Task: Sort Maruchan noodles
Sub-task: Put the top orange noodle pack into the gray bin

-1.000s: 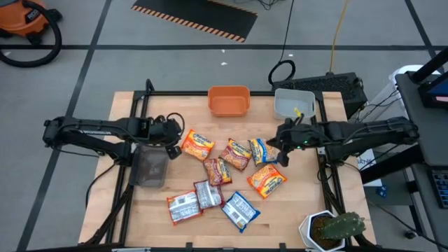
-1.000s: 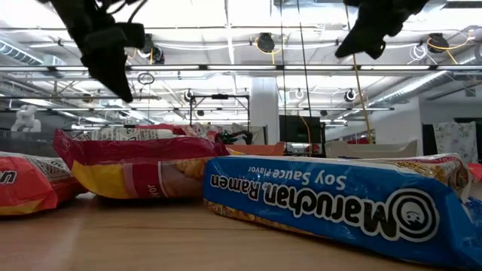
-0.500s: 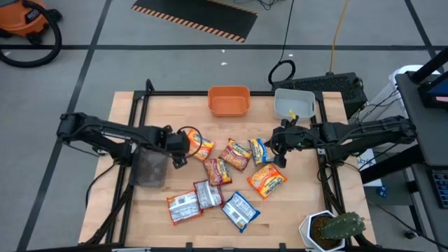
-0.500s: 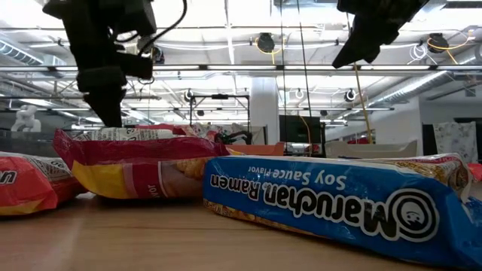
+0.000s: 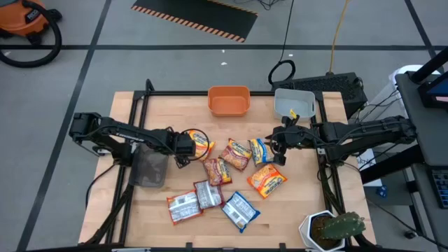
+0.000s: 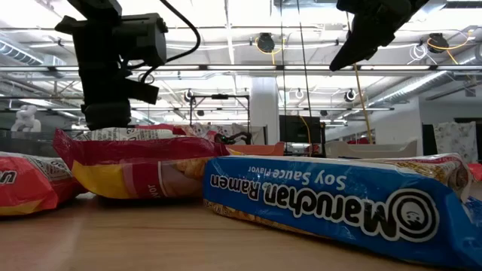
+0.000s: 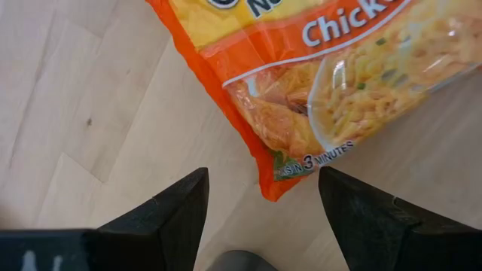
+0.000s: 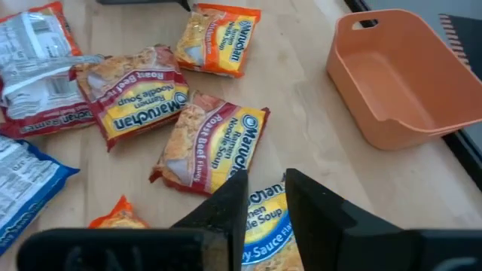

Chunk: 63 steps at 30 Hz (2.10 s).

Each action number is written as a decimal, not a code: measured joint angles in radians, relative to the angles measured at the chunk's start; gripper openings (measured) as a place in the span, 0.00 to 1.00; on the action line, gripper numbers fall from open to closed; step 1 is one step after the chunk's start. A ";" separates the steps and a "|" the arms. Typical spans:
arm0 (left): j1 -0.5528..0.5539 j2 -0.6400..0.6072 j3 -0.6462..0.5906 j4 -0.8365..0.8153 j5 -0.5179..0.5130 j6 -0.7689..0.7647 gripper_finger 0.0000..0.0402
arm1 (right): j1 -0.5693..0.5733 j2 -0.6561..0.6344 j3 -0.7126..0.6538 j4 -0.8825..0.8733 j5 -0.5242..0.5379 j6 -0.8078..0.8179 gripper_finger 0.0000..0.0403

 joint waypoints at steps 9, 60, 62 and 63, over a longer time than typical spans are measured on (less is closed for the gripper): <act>0.068 -0.001 0.000 0.021 0.045 0.047 0.64 | 0.001 0.000 0.000 0.012 -0.001 0.008 0.26; 0.114 -0.023 -0.056 0.397 0.063 0.429 0.01 | -0.001 0.003 -0.154 0.413 -0.005 -0.071 0.26; 0.093 -0.039 -0.031 0.399 0.009 0.449 0.01 | -0.008 0.011 -0.154 0.457 0.001 -0.057 0.26; 0.084 -0.042 -0.017 0.410 -0.021 0.457 0.01 | -0.010 0.014 -0.154 0.470 0.010 -0.045 0.26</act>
